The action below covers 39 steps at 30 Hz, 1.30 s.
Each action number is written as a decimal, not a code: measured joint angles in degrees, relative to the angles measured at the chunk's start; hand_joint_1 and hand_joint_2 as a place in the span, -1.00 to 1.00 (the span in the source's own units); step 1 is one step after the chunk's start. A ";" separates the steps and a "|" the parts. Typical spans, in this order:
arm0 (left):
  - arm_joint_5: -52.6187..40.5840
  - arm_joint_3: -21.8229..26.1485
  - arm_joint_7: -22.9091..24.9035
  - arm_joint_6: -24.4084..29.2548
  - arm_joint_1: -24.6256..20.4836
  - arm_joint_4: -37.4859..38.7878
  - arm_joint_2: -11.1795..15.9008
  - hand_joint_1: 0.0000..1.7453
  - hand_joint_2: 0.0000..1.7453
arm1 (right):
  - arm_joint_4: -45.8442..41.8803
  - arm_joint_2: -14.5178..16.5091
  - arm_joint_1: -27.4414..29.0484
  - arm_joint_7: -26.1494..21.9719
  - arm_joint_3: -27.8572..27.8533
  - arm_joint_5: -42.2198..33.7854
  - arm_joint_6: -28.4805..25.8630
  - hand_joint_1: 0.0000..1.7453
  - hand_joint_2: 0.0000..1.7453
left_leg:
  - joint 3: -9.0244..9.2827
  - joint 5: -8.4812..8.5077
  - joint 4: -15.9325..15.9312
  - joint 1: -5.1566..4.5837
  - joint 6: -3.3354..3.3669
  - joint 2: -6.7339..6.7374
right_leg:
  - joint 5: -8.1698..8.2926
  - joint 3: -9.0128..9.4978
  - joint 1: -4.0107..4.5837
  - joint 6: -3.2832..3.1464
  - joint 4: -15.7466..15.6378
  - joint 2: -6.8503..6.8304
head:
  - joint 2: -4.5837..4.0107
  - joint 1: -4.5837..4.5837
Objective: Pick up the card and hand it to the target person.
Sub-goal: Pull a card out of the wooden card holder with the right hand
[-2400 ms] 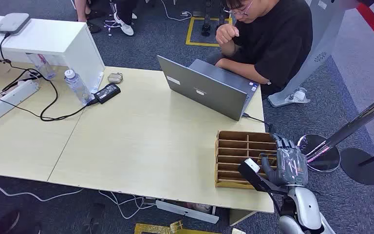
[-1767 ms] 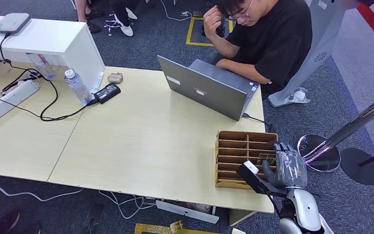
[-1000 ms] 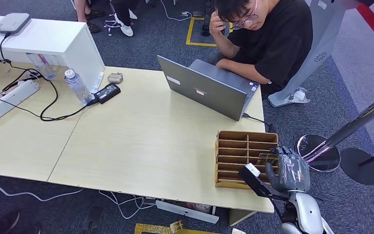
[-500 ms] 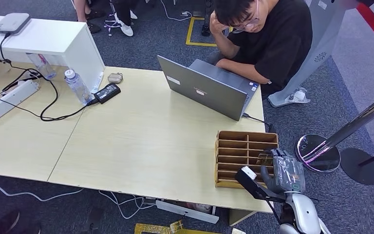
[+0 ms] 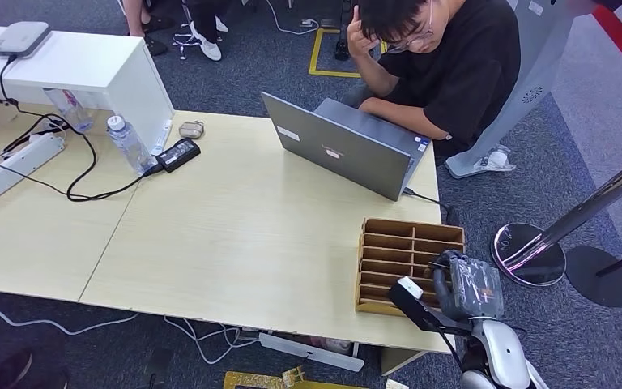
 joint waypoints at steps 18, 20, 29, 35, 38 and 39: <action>0.30 -0.14 -0.17 0.00 0.01 0.00 -0.02 -1.00 -1.00 | -0.09 -0.20 0.03 0.42 0.33 2.16 -2.23 0.94 1.00 | 0.01 0.00 0.00 0.00 0.00 0.00 | 0.00 0.00 0.00 0.00 0.00 0.00 | 0.00 0.00; 0.37 -0.28 -0.19 0.00 0.01 0.00 -0.02 -1.00 -1.00 | -0.25 -0.43 0.02 0.40 0.31 2.42 -2.34 0.95 1.00 | 0.00 0.00 0.00 0.00 0.00 0.00 | 0.01 0.00 0.00 0.00 0.00 0.00 | 0.00 0.00; 0.78 -0.97 -0.85 -0.01 0.02 0.00 0.07 -1.00 -1.00 | -4.20 -2.71 -1.01 -0.59 -1.38 3.54 -2.10 0.96 1.00 | 0.00 0.01 0.01 0.00 0.00 0.00 | 0.01 0.00 0.00 0.01 0.00 0.00 | 0.00 0.00; 1.10 -1.44 -1.08 -0.13 0.02 0.00 0.07 -1.00 -1.00 | -8.39 -4.56 -2.69 -1.42 -3.65 5.02 -1.81 0.94 1.00 | 0.00 0.01 0.01 0.00 0.00 0.00 | 0.01 0.00 0.00 0.01 0.00 0.00 | 0.00 -0.01; 1.15 -1.49 -1.19 -0.21 0.02 0.00 0.07 -1.00 -1.00 | -9.87 -5.30 -3.74 -1.55 -4.70 5.50 -1.68 0.93 1.00 | 0.00 0.01 0.01 0.00 0.00 0.00 | 0.01 0.00 0.00 0.01 0.00 0.00 | 0.00 -0.01; 1.15 -1.51 -1.22 -0.26 0.02 0.00 0.07 -1.00 -1.00 | -10.25 -5.49 -4.12 -1.66 -5.00 5.60 -1.57 0.92 1.00 | 0.00 0.01 0.01 0.00 0.00 0.00 | 0.01 0.00 0.00 0.01 0.00 0.00 | 0.00 -0.01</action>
